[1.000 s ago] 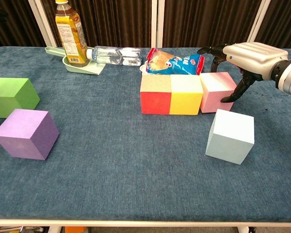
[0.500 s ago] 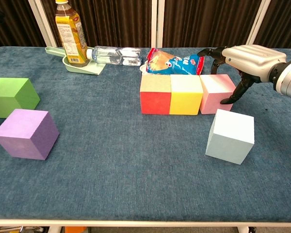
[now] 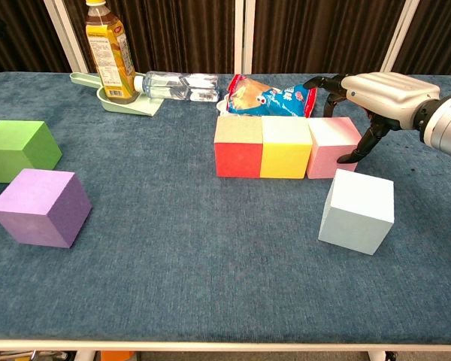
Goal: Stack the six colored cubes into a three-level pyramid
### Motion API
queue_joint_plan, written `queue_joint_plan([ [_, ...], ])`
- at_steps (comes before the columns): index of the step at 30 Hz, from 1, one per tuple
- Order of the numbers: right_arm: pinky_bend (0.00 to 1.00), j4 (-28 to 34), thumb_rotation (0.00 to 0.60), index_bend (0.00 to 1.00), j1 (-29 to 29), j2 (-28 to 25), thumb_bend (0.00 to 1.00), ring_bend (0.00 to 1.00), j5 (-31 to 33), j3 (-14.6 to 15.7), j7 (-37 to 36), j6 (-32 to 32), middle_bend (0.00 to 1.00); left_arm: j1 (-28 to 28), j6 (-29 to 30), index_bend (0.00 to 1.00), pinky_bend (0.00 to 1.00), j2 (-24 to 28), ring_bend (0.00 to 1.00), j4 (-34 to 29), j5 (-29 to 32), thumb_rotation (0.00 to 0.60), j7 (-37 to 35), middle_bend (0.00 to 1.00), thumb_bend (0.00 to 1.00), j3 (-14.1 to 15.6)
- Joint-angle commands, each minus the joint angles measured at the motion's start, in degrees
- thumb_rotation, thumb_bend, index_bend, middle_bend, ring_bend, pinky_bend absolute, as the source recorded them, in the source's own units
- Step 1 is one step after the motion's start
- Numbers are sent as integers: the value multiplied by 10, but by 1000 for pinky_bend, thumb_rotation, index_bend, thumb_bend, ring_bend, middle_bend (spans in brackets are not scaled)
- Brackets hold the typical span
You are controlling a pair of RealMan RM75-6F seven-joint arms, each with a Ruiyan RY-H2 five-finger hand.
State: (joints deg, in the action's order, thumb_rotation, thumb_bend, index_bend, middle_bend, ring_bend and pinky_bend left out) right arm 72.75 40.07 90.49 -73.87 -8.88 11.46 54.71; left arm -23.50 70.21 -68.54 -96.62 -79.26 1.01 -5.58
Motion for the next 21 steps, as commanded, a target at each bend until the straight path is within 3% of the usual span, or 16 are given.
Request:
queue_joint_plan([
  [1, 0, 0, 600, 0, -2, 1, 115, 19, 3, 0, 1, 2, 494, 0, -1, 62, 157, 0, 30, 1, 1, 600, 0, 67, 0, 0],
  [21, 0, 18, 600, 0, -4, 4, 127, 19, 28, -9, 16, 3, 495, 1, -9, 62, 157, 1, 30, 6, 1, 600, -9, 67, 0, -1],
])
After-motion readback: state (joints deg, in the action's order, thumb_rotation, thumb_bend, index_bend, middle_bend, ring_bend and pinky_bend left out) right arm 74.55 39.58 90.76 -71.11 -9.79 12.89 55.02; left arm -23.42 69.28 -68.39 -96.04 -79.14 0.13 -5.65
